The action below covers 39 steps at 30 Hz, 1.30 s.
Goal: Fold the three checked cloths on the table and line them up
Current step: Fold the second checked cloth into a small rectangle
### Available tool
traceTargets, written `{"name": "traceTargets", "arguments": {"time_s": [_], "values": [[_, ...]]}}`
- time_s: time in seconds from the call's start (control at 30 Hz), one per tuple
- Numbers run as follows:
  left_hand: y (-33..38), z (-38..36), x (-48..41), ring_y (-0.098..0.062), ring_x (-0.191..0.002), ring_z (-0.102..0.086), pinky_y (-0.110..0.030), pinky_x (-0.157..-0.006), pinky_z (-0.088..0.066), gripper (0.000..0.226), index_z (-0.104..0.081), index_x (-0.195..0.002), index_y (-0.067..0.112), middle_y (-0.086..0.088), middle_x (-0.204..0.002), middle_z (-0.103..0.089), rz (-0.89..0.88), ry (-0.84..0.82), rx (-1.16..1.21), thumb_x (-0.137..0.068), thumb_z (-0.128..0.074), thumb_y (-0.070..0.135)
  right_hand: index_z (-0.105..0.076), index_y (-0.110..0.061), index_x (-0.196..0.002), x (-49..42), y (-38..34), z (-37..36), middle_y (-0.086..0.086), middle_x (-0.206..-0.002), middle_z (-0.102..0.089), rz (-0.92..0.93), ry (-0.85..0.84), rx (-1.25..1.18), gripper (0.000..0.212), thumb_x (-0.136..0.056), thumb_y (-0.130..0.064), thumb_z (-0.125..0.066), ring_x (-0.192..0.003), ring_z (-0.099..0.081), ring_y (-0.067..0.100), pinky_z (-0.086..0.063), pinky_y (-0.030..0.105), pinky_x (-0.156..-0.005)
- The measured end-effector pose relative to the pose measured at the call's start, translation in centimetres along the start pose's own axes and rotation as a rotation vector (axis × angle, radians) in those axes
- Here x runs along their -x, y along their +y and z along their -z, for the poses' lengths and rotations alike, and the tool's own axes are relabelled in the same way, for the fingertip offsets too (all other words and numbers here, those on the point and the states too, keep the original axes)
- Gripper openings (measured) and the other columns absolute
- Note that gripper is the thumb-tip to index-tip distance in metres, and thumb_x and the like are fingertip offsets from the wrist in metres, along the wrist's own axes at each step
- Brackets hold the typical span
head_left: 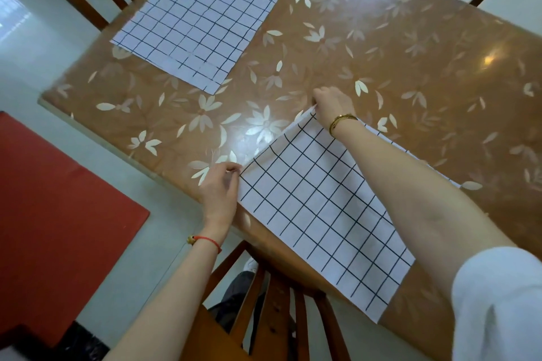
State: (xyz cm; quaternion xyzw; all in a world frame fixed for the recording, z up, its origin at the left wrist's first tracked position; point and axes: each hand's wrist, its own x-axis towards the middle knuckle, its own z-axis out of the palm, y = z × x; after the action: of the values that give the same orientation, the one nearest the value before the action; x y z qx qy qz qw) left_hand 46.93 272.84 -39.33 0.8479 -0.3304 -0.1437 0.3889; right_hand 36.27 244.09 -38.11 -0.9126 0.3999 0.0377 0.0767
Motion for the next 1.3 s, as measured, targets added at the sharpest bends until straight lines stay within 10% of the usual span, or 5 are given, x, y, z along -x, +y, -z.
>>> {"name": "traceTargets", "arguments": {"time_s": [0.27,0.5,0.83,1.2,1.3], "values": [[0.7,1.2,-1.4,0.005,-0.082,-0.06,-0.017,-0.076,-0.048,0.011,-0.075,-0.094,0.023,0.017,-0.081,-0.068,0.183,0.068,0.118,-0.089,-0.067,0.016,-0.063,-0.009,-0.1,2.6,3.1,1.9,0.014,-0.096,-0.066,-0.289,0.113,-0.095,0.025,-0.087,0.005,-0.047,-0.086,-0.061,0.034,-0.037,0.03,-0.063],[3.8,3.1,-3.1,-0.021,-0.086,-0.058,-0.031,-0.077,-0.046,0.012,-0.075,-0.097,0.027,0.016,-0.073,-0.052,0.019,0.084,0.057,-0.09,-0.067,0.021,-0.07,-0.004,-0.103,8.1,4.3,6.5,0.015,-0.099,-0.07,-0.465,0.336,-0.457,0.019,-0.093,-0.011,-0.055,-0.092,-0.062,0.028,-0.031,0.018,-0.068],[11.9,7.7,-4.5,-0.009,-0.058,-0.068,-0.04,-0.072,-0.058,0.008,-0.073,-0.09,0.029,0.01,-0.072,-0.07,-0.143,0.068,0.291,-0.089,-0.065,0.026,-0.066,-0.025,-0.083,17.4,3.8,13.6,-0.003,-0.072,-0.069,-0.636,0.679,-0.677,0.013,-0.088,-0.02,-0.055,-0.068,-0.068,0.023,-0.059,0.042,-0.059],[21.3,14.1,-3.0,-0.012,-0.063,-0.073,-0.043,-0.062,-0.06,0.005,-0.071,-0.092,0.015,-0.001,-0.084,-0.074,-0.444,-0.016,0.454,-0.089,-0.07,0.019,-0.064,-0.014,-0.093,28.8,3.8,21.7,0.004,-0.084,-0.072,-0.63,1.005,-0.706,0.007,-0.094,-0.018,-0.058,-0.062,-0.068,0.015,-0.05,0.016,-0.055],[23.6,15.8,-2.5,-0.012,-0.064,-0.073,-0.041,-0.062,-0.061,0.007,-0.071,-0.095,0.011,-0.002,-0.087,-0.073,-0.547,-0.021,0.466,-0.09,-0.07,0.016,-0.063,-0.019,-0.089,31.0,3.8,24.0,0.001,-0.078,-0.068,-0.612,1.091,-0.715,0.007,-0.093,-0.023,-0.058,-0.061,-0.064,0.017,-0.057,0.029,-0.063]]}}
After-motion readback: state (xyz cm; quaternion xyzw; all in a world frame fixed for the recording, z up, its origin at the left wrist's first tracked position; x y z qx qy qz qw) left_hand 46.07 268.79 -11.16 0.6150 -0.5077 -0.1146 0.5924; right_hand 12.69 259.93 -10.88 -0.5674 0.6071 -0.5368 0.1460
